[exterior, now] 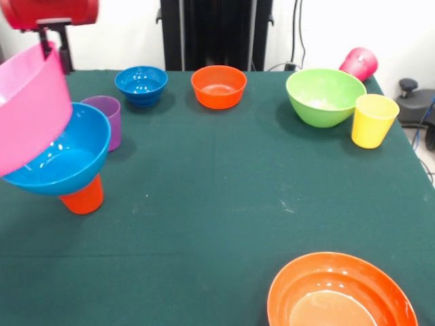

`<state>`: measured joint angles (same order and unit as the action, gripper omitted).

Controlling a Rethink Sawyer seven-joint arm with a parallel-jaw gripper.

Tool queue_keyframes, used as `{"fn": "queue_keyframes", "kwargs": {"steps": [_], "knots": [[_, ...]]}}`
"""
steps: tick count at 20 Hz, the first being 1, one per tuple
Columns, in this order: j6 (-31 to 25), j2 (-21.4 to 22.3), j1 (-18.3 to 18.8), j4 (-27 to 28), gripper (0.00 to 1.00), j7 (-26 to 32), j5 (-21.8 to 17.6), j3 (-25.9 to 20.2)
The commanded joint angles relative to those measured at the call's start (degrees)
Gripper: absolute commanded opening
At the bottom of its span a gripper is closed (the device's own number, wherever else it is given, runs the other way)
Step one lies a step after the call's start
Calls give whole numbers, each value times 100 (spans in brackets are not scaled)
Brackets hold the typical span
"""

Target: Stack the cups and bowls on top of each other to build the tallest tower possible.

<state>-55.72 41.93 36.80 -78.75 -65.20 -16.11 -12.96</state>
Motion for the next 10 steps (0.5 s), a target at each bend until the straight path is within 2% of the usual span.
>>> {"fn": "queue_keyframes", "kwargs": {"steps": [1, 10], "knots": [[-221, -458, 191, 550, 0, 977, -358, -536], [-278, -828, 241, 1053, 0, 1102, -524, -585]]}}
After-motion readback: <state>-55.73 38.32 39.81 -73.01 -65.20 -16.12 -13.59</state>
